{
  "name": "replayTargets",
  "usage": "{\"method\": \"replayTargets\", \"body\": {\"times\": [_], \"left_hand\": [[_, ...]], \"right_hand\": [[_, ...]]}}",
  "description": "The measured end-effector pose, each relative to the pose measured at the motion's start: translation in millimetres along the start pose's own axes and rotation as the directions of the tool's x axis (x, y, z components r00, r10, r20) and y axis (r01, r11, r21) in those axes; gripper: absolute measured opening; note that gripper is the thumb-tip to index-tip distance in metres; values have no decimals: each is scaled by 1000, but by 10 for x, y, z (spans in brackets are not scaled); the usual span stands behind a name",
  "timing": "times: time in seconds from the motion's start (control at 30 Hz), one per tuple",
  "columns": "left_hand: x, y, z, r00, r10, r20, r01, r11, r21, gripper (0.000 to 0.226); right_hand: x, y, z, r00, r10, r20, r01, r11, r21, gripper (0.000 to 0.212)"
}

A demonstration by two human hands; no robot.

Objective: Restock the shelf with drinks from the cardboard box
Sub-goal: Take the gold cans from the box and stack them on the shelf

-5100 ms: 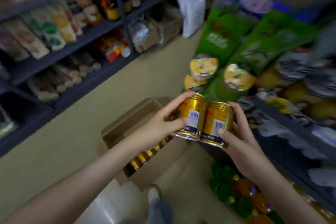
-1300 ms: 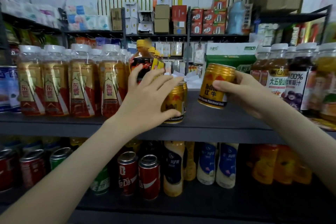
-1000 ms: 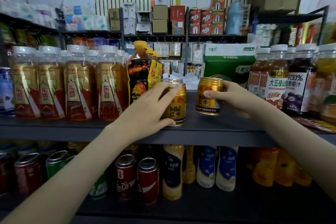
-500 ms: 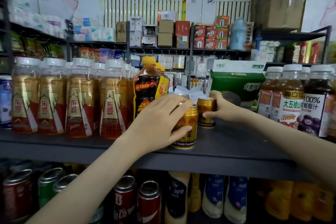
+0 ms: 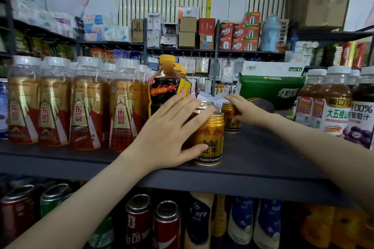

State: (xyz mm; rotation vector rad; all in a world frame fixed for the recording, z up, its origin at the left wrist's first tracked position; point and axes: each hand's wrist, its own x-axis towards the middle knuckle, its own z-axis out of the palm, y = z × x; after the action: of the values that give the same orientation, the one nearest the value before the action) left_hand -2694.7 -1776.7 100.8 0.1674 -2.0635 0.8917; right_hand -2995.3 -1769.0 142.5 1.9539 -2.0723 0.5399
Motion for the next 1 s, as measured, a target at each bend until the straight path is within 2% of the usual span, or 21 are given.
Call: {"method": "replayTargets", "body": {"times": [0.13,0.4,0.63,0.7,0.9,1.0], "left_hand": [[-14,-38,8,997,53,62,-55,998,35,69],[-29,-62,0,994,63,87,-65,998,24,70],[-38,-5,-65,995,34,98,-32,999,-21,68],[-42,7,-82,996,29,89,-26,999,-36,68],[-106,111,-80,999,-11,48,17,992,-128,58],[-144,239,-82,993,-61,101,78,981,-179,61]], "right_hand": [[51,51,17,1000,-6,11,6,1000,-21,61],[94,27,43,999,-43,-2,43,999,-31,52],[46,-24,43,1000,1,25,3,988,-153,71],[-91,-71,-1,999,30,-13,-32,988,-154,72],[-743,-417,-149,991,108,-74,-114,990,-88,67],[-1159,-601,-186,982,136,-130,-146,987,-71,57]]}}
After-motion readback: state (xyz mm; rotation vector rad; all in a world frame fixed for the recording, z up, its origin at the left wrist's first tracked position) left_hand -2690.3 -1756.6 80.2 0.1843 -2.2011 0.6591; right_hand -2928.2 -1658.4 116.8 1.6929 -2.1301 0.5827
